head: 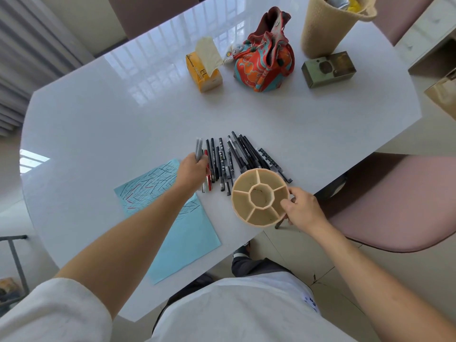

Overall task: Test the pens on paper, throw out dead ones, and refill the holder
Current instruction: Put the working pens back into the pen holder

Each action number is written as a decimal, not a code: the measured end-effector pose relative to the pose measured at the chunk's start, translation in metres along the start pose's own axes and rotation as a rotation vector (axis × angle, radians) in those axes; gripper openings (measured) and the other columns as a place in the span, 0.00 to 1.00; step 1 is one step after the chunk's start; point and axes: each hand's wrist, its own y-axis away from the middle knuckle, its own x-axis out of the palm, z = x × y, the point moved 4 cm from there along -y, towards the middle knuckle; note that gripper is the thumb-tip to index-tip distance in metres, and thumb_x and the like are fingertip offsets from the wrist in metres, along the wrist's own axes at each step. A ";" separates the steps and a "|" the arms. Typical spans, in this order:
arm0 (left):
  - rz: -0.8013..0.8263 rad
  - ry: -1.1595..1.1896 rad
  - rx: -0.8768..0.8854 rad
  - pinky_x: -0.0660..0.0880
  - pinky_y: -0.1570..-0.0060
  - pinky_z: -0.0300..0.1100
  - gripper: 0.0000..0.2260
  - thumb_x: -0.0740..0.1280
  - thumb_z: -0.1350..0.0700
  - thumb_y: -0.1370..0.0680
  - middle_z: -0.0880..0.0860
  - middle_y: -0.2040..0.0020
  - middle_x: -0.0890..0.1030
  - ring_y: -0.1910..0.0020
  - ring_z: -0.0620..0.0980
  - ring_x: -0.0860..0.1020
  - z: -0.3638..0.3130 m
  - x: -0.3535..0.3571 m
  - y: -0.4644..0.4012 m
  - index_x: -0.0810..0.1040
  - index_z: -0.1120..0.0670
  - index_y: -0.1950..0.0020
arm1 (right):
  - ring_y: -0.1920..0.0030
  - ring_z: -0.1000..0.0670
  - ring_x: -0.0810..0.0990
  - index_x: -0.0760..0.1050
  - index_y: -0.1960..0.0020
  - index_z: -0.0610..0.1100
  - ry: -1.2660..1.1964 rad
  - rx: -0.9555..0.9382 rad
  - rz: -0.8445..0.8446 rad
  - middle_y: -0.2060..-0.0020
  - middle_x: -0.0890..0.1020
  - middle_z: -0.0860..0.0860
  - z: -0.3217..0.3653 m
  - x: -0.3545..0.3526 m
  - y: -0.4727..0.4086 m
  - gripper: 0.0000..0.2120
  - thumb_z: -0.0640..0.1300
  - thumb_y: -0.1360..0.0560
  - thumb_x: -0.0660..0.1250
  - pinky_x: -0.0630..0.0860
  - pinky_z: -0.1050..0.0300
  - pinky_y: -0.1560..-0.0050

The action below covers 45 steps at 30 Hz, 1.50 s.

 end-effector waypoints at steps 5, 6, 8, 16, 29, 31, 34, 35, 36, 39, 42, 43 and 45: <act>0.183 0.815 -0.032 0.81 0.52 0.49 0.04 0.62 0.57 0.17 0.56 0.61 0.84 0.60 0.54 0.83 -0.029 0.003 0.031 0.74 0.58 0.47 | 0.73 0.50 0.84 0.78 0.43 0.51 -0.022 -0.007 0.040 0.66 0.84 0.48 0.006 0.009 0.000 0.15 0.46 0.28 0.63 0.84 0.48 0.63; 0.220 0.910 -0.021 0.81 0.52 0.49 0.04 0.62 0.58 0.17 0.56 0.61 0.83 0.59 0.55 0.83 -0.034 0.005 0.038 0.74 0.58 0.48 | 0.73 0.50 0.84 0.78 0.43 0.51 -0.025 -0.005 0.045 0.66 0.84 0.47 0.007 0.011 -0.001 0.14 0.45 0.27 0.64 0.84 0.47 0.62; 0.285 1.003 -0.002 0.81 0.49 0.50 0.03 0.61 0.61 0.17 0.57 0.59 0.83 0.56 0.56 0.82 -0.041 0.012 0.051 0.74 0.58 0.48 | 0.73 0.51 0.84 0.78 0.42 0.51 -0.008 -0.005 0.047 0.65 0.84 0.48 0.010 0.013 -0.001 0.13 0.45 0.26 0.64 0.84 0.50 0.64; 0.304 0.666 0.178 0.79 0.45 0.49 0.06 0.65 0.64 0.20 0.57 0.47 0.84 0.46 0.53 0.82 -0.050 0.036 0.063 0.81 0.56 0.48 | 0.72 0.51 0.84 0.77 0.42 0.51 0.018 -0.032 0.078 0.65 0.84 0.48 0.019 0.019 0.001 0.12 0.44 0.25 0.64 0.84 0.46 0.59; 0.314 0.404 0.189 0.83 0.56 0.50 0.18 0.79 0.60 0.32 0.56 0.48 0.81 0.52 0.54 0.83 0.000 0.017 0.082 0.80 0.50 0.45 | 0.61 0.54 0.78 0.79 0.36 0.50 0.140 -0.176 0.000 0.62 0.80 0.53 0.034 0.006 -0.015 0.14 0.48 0.20 0.65 0.71 0.57 0.63; 0.386 0.353 0.224 0.82 0.50 0.52 0.24 0.76 0.62 0.35 0.55 0.46 0.80 0.49 0.54 0.81 0.007 0.011 0.086 0.77 0.49 0.41 | 0.57 0.51 0.79 0.79 0.35 0.49 0.125 -0.175 -0.053 0.59 0.81 0.52 0.032 0.003 -0.018 0.15 0.51 0.20 0.66 0.73 0.57 0.56; 0.389 0.274 0.230 0.78 0.42 0.44 0.26 0.65 0.64 0.37 0.52 0.44 0.81 0.43 0.49 0.80 0.019 0.003 0.085 0.76 0.50 0.41 | 0.52 0.50 0.80 0.78 0.33 0.48 0.108 -0.150 -0.088 0.54 0.82 0.51 0.027 0.003 -0.017 0.19 0.54 0.21 0.68 0.74 0.55 0.51; 0.307 0.216 0.213 0.78 0.43 0.44 0.23 0.64 0.66 0.36 0.50 0.46 0.82 0.45 0.47 0.80 0.023 -0.002 0.082 0.76 0.50 0.44 | 0.52 0.50 0.80 0.78 0.34 0.48 0.096 -0.149 -0.088 0.54 0.82 0.52 0.024 0.003 -0.015 0.18 0.54 0.22 0.69 0.74 0.55 0.51; 0.195 0.144 0.197 0.78 0.46 0.44 0.19 0.63 0.67 0.34 0.48 0.50 0.82 0.49 0.46 0.80 0.025 -0.007 0.076 0.77 0.49 0.47 | 0.52 0.52 0.80 0.79 0.35 0.49 0.087 -0.156 -0.083 0.53 0.82 0.54 0.022 0.004 -0.012 0.17 0.53 0.23 0.69 0.76 0.55 0.51; -0.071 -0.095 0.142 0.75 0.58 0.40 0.11 0.65 0.63 0.27 0.45 0.56 0.82 0.57 0.44 0.80 0.028 -0.018 0.047 0.77 0.47 0.53 | 0.50 0.55 0.81 0.80 0.41 0.54 0.072 -0.190 -0.070 0.53 0.82 0.58 0.019 0.008 -0.003 0.12 0.47 0.24 0.69 0.78 0.61 0.54; -0.114 -0.234 0.093 0.71 0.60 0.39 0.08 0.67 0.57 0.23 0.47 0.54 0.82 0.57 0.46 0.79 0.029 -0.016 0.014 0.78 0.51 0.45 | 0.51 0.59 0.81 0.81 0.43 0.57 0.055 -0.194 -0.067 0.54 0.82 0.62 0.021 0.007 -0.002 0.12 0.44 0.23 0.68 0.83 0.54 0.55; -0.114 -0.271 0.085 0.71 0.60 0.39 0.09 0.67 0.55 0.22 0.47 0.55 0.81 0.58 0.45 0.79 0.029 -0.014 0.006 0.78 0.52 0.42 | 0.51 0.60 0.80 0.81 0.43 0.58 0.055 -0.191 -0.075 0.54 0.82 0.61 0.021 0.005 -0.002 0.12 0.44 0.23 0.68 0.84 0.52 0.54; -0.120 -0.335 0.088 0.72 0.62 0.39 0.10 0.67 0.54 0.21 0.47 0.57 0.81 0.60 0.44 0.79 0.027 -0.010 -0.008 0.78 0.53 0.41 | 0.51 0.61 0.81 0.81 0.44 0.59 0.054 -0.194 -0.098 0.54 0.83 0.60 0.022 0.000 -0.004 0.12 0.44 0.23 0.68 0.83 0.52 0.53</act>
